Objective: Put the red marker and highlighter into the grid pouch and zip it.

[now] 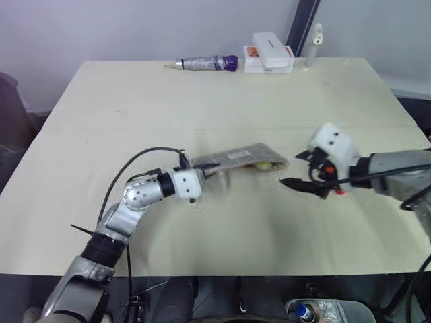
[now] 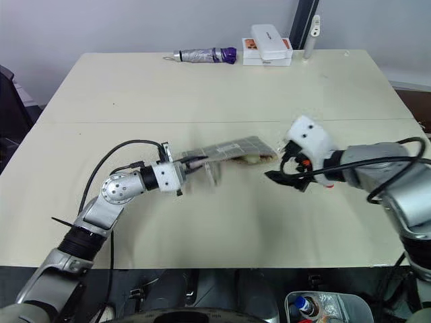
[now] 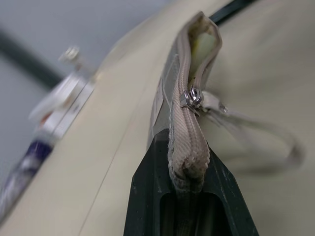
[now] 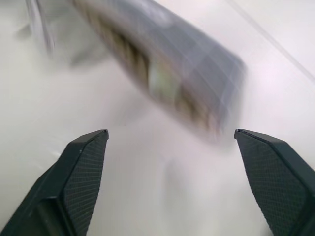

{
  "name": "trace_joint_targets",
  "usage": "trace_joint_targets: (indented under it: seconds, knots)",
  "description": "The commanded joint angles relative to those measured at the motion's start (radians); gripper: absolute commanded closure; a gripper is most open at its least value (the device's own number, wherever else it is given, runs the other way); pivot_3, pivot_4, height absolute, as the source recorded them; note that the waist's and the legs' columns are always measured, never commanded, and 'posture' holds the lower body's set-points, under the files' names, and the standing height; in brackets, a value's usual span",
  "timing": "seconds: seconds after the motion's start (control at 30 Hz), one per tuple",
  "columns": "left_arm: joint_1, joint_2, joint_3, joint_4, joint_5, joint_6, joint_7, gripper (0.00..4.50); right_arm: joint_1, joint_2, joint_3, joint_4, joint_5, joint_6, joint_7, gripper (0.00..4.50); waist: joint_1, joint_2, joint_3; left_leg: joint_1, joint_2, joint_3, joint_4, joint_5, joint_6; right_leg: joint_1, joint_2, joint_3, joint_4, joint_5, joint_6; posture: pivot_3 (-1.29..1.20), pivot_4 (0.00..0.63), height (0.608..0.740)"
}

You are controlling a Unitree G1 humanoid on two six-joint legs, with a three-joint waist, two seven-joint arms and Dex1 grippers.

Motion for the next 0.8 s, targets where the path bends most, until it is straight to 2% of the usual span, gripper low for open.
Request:
trace_joint_targets:
  seconds: [0.03,0.17,0.43,0.53,0.73,0.8]
  knots:
    - [-0.003,-0.030,0.050,-0.055,-0.007,0.088,0.068,4.50,0.039,-0.019,-0.044,0.115,-0.092,-0.042,-0.070,0.13,-0.001,0.000,0.000,0.000,0.000,0.000,0.000,0.000,0.000,0.000,0.000,0.000,0.000,0.000,0.000,0.00,0.150,0.740]
    - [-0.015,-0.066,0.051,-0.064,0.009,0.135,0.114,4.50,0.037,0.046,-0.072,0.263,-0.137,-0.020,-0.170,0.13,-0.003,0.000,0.000,0.000,0.000,0.001,0.003,0.000,0.000,0.000,0.000,0.000,0.002,0.000,0.000,0.00,0.150,0.740]
    - [-0.012,-0.072,0.031,-0.059,0.039,0.116,0.128,4.50,0.077,0.170,-0.125,0.369,-0.135,0.016,-0.236,0.13,0.000,0.000,0.000,-0.002,0.000,0.001,0.005,0.000,0.001,0.000,0.001,0.000,0.003,0.000,0.000,0.00,0.150,0.740]
    - [-0.002,-0.066,0.028,-0.057,0.042,0.108,0.125,4.50,0.086,0.200,-0.151,0.382,-0.120,0.037,-0.240,1.01,0.000,0.000,0.000,-0.002,0.000,0.000,0.006,-0.001,0.001,0.000,0.001,0.000,0.003,0.000,0.000,0.00,0.150,0.740]
    - [-0.002,-0.064,0.025,-0.042,0.049,0.092,0.123,4.50,0.081,0.209,-0.155,0.360,-0.113,0.034,-0.231,4.15,-0.001,0.000,0.000,-0.002,0.000,0.000,0.006,-0.001,0.001,0.000,0.001,0.000,0.003,0.000,0.000,0.00,0.150,0.740]
    - [-0.007,-0.063,0.023,-0.036,0.053,0.082,0.123,4.50,0.075,0.180,-0.118,0.321,-0.132,0.004,-0.220,4.20,-0.001,0.000,0.000,-0.002,0.000,0.000,0.006,-0.001,0.002,0.000,0.001,0.000,0.003,0.000,0.000,0.00,0.150,0.740]
